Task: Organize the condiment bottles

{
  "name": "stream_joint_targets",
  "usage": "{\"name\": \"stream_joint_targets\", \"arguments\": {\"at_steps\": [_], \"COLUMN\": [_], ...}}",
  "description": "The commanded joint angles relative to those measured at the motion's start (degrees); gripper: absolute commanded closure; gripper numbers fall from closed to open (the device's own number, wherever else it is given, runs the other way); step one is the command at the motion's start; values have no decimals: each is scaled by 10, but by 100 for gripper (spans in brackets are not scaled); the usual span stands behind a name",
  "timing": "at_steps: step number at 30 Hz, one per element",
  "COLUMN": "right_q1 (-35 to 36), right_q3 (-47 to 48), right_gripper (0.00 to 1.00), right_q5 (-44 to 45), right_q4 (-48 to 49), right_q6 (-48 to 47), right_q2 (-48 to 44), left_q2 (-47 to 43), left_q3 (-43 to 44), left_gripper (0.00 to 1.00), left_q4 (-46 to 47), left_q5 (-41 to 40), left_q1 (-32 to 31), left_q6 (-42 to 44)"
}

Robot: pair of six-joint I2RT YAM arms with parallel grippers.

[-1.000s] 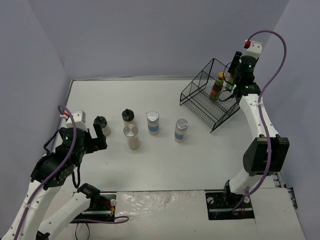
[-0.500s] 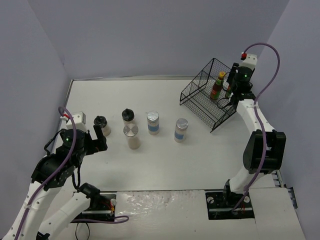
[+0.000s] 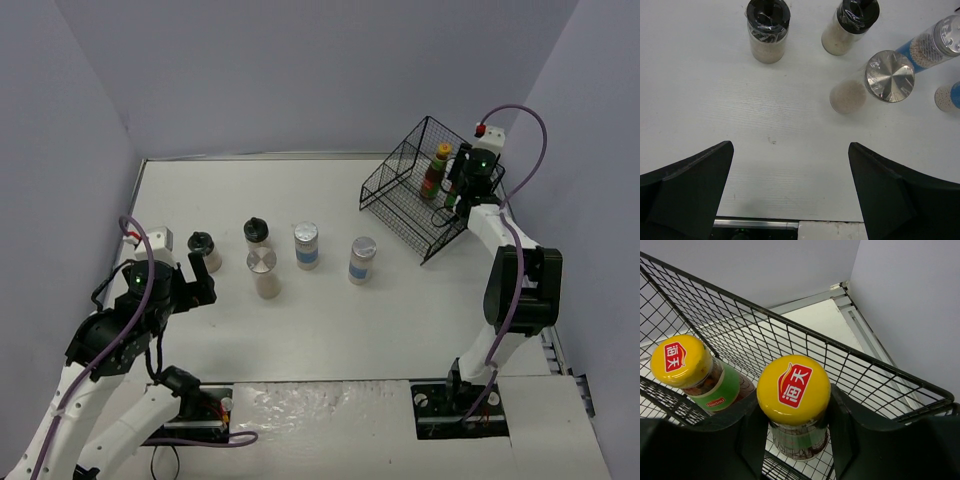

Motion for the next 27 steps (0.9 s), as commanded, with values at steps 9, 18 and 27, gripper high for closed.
{"name": "stream_joint_targets", "arguments": {"at_steps": [9,18,27], "right_q1": [-4,3,117], "right_q3": [7,42,52], "right_gripper": [35,18,2], "right_q5": [-34,-87,-176], "right_q4": [91,-29,-240], "right_q6": [11,16,12], "right_q2": [-49,-132,-232], "left_q2": [10,18,52], "left_q3": [-1,9,40], "left_gripper": [3,3,3], "left_q4": [22,27,34], "left_q5": [7,18,26], "left_q1": [-1,-1,-1], "left_q6": [-12,-9,15]}}
